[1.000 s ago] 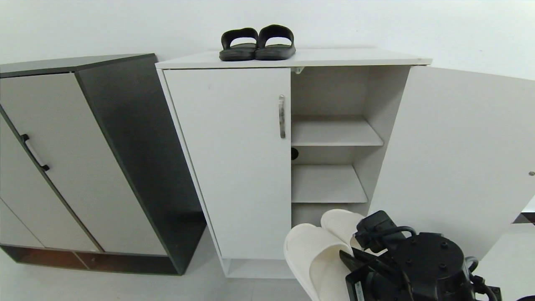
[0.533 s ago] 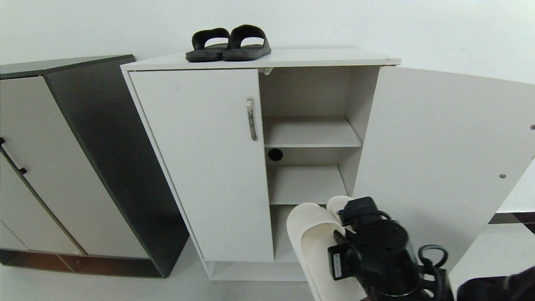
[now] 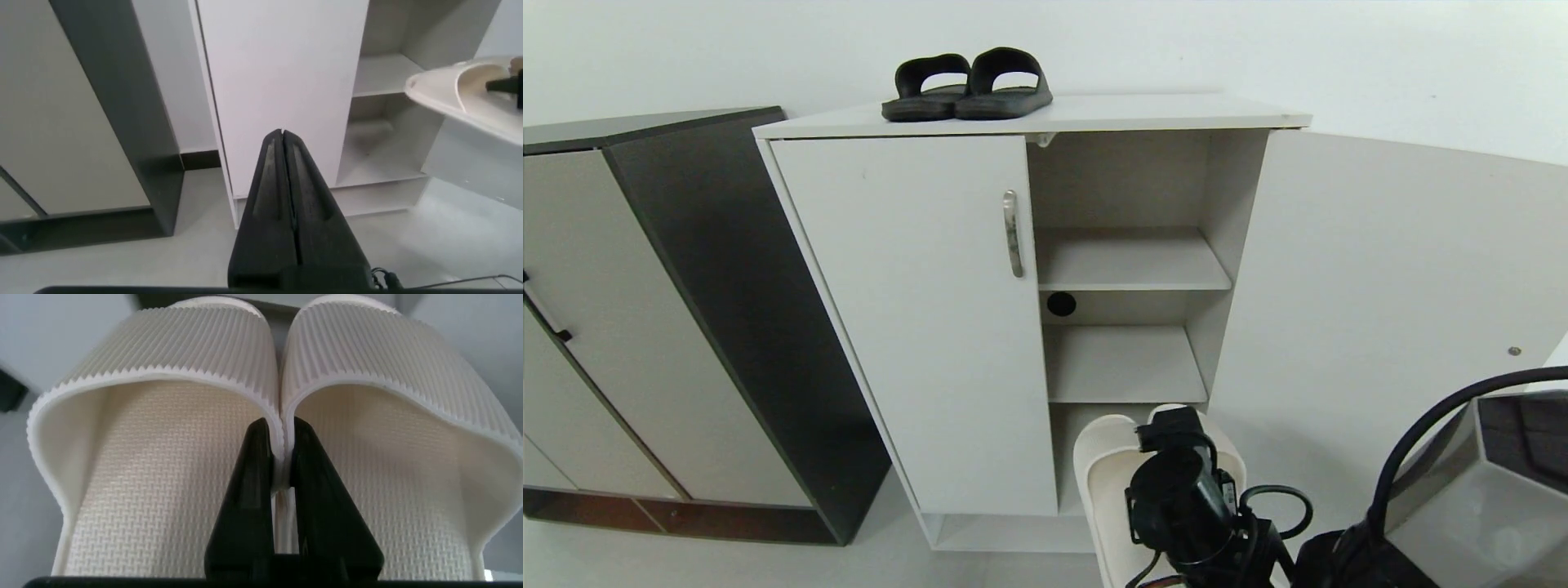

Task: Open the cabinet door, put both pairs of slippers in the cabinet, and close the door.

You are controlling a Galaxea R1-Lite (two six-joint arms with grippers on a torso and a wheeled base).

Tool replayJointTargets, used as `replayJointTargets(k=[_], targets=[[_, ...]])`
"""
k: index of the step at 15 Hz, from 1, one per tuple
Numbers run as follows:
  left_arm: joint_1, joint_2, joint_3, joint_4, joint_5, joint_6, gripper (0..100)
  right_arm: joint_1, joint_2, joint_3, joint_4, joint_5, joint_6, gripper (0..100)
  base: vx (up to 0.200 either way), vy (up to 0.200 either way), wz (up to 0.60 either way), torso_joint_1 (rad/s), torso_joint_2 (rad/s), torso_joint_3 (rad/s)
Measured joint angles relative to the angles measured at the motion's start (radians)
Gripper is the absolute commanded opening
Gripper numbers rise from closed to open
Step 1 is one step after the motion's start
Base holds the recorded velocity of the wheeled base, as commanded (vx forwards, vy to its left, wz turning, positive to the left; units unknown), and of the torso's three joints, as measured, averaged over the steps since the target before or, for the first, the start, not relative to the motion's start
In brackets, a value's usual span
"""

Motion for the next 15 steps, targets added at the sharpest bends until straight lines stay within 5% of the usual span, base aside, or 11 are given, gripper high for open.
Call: replayJointTargets(k=[8, 15], targets=[[0.003, -0.014, 0.0, 0.0, 0.0, -0.003, 0, -0.033, 0.121, -0.087, -0.082, -0.001, 0.047, 0, 0.0, 0.0, 0.0, 0.001, 0.0, -0.15], [0.003, -0.017, 0.0, 0.0, 0.0, -0.003, 0, -0.1, 0.198, -0.144, -0.547, -0.004, -0.316, 0, 0.0, 0.0, 0.0, 0.004, 0.0, -0.183]])
